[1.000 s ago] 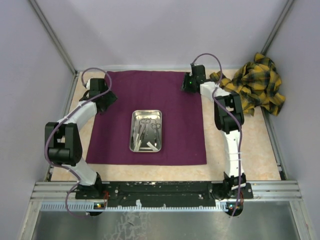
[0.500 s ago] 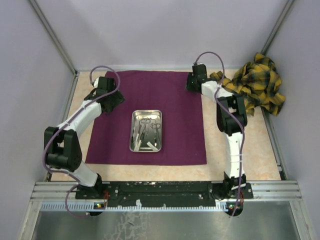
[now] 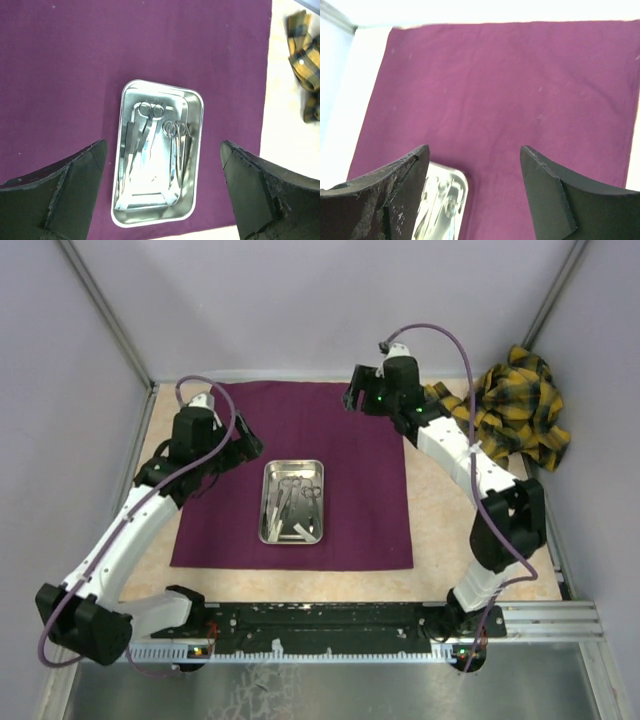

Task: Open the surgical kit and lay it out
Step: Move the container from the surgical kit.

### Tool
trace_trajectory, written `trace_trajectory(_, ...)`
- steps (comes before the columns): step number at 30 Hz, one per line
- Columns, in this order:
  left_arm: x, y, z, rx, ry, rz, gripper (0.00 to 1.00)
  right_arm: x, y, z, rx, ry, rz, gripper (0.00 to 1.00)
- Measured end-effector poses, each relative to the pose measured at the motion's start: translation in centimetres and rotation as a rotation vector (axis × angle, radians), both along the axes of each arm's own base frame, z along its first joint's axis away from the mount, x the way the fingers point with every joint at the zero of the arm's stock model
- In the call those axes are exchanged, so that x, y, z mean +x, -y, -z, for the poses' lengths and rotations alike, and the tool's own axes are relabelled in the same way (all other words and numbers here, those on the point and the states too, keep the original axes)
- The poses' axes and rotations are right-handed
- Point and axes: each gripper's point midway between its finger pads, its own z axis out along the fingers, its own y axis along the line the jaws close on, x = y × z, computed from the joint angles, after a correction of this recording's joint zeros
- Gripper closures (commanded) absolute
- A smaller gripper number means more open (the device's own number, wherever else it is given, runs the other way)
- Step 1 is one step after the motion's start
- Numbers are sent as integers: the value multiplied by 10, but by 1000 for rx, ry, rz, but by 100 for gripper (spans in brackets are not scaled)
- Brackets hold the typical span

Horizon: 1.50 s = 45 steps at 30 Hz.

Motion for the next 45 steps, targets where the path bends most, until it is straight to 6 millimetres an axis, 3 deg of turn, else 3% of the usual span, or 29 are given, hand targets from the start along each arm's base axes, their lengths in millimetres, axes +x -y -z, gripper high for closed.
trace_trajectory(4, -23, 1, -11, -1, 14, 76, 1, -46, -6, 4, 43, -62, -59, 26)
trace_trajectory(11, -59, 4, -45, -40, 92, 186, 1, -127, -13, 65, -19, -360, -170, 24)
trace_trajectory(15, -69, 5, -62, -55, 120, 210, 1, -169, -23, 75, -94, -476, -252, 24)
trace_trajectory(18, -72, 7, -60, -61, 105, 226, 1, -173, -17, 68, -132, -484, -247, 23)
trace_trajectory(22, -80, 7, -34, -51, 50, 242, 1, -175, -5, 69, -199, -479, -208, 23)
trace_trajectory(26, -85, 4, -10, -27, -9, 244, 1, -189, -9, 72, -271, -455, -210, 23)
trace_trajectory(31, -85, 1, -6, -16, -19, 225, 1, -198, -11, 69, -309, -409, -221, 23)
trace_trajectory(38, -80, 0, 12, -5, -96, 198, 1, -210, -3, 113, -374, -452, -226, 23)
trace_trajectory(45, -79, 2, 28, -25, -156, 169, 1, -230, -32, 132, -415, -445, -308, 23)
